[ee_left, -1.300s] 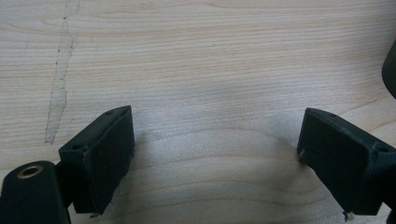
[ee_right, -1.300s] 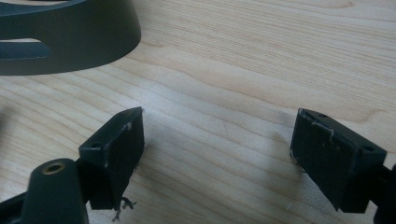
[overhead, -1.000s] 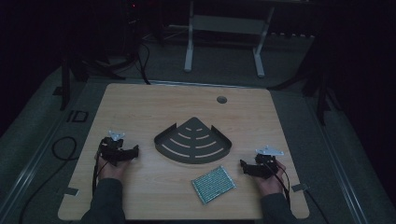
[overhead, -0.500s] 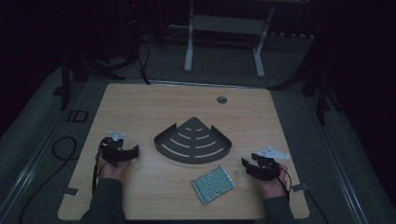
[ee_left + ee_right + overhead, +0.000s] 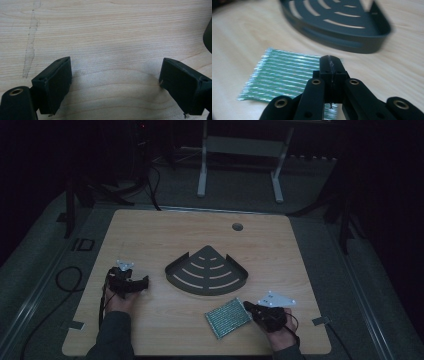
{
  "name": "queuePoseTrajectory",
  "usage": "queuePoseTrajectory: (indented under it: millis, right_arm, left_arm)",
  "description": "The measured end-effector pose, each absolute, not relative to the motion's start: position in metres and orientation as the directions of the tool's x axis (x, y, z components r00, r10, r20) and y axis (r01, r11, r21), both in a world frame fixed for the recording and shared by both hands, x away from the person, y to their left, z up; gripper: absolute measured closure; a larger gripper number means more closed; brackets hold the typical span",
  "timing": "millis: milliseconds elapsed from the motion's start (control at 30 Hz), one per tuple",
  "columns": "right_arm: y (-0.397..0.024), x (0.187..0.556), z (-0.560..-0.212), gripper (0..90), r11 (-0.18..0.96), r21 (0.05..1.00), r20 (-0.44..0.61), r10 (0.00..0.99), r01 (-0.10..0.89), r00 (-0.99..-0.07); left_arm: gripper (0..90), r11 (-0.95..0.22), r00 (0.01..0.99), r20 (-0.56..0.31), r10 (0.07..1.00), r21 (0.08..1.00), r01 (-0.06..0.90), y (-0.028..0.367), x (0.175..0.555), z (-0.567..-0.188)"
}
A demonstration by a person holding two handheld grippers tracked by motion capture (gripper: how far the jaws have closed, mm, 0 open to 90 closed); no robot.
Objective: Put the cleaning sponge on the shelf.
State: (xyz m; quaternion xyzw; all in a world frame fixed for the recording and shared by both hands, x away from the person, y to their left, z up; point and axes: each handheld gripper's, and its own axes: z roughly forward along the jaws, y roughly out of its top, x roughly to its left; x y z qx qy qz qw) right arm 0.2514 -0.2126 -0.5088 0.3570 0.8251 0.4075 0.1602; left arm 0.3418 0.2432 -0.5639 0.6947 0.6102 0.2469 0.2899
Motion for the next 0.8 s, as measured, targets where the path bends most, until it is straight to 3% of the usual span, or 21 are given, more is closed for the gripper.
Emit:
queuePoseTrajectory:
  millis: [367, 800]
  right_arm:
    - [-0.175, 0.240, -0.527, 89.7, 0.501, 0.739, 0.045, 0.630, 0.451, -0.775]
    - [-0.185, 0.240, -0.536, 89.5, 0.530, 0.695, 0.055, 0.635, 0.486, -0.771]
  left_arm:
    - [11.5, -0.087, 0.133, -0.011, 0.991, 0.704, 0.705, 0.243, 0.342, -0.564]
    - [11.5, -0.087, 0.133, -0.011, 0.991, 0.704, 0.705, 0.243, 0.342, -0.564]
